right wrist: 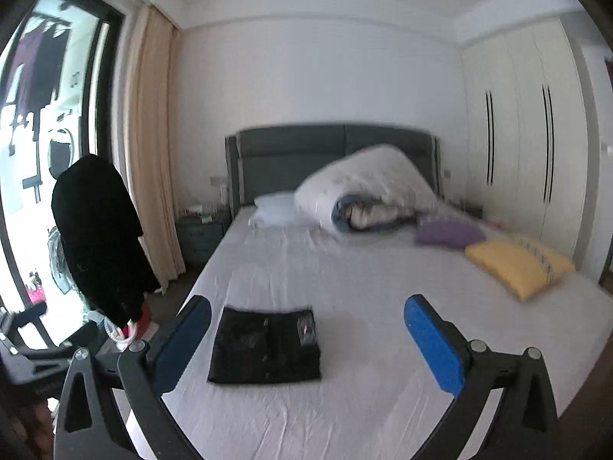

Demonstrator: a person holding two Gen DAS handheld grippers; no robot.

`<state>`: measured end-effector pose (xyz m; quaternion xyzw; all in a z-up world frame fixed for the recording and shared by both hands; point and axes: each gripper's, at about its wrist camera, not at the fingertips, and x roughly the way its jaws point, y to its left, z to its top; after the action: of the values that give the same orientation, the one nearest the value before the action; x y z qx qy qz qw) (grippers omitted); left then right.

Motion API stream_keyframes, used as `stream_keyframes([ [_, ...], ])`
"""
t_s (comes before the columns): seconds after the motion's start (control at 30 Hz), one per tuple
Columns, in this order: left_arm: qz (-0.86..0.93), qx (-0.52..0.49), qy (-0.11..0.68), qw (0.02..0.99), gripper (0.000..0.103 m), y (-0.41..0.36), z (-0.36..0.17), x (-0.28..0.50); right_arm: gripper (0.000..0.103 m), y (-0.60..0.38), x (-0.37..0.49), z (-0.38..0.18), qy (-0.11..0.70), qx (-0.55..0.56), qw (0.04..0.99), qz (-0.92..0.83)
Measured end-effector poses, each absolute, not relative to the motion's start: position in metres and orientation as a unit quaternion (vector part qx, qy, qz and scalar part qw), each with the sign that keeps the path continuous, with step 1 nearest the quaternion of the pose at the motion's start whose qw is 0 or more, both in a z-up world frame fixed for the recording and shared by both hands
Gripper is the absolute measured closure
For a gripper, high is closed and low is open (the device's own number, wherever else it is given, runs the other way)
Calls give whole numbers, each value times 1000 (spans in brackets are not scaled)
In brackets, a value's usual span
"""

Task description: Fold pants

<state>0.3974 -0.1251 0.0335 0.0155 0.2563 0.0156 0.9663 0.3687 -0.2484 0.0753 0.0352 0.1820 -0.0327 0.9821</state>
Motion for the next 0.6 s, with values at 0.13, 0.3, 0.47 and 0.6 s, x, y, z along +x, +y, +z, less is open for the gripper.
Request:
stream_keyframes([
  [0.13,5,-4,295,955,0,-122,9,402,0,-254,381,46,238,58,969,-45],
  [0.3,5,-6,317,948,0,-120,-15,414,0,-252,389,22,271,59,959,-48],
  [0.47,7,-9,334,942,0,-118,-33,436,0,-244,394,12,288,54,955,-41],
  [0.6,9,-11,345,938,0,-116,-45,447,0,-235,398,3,298,42,953,-35],
])
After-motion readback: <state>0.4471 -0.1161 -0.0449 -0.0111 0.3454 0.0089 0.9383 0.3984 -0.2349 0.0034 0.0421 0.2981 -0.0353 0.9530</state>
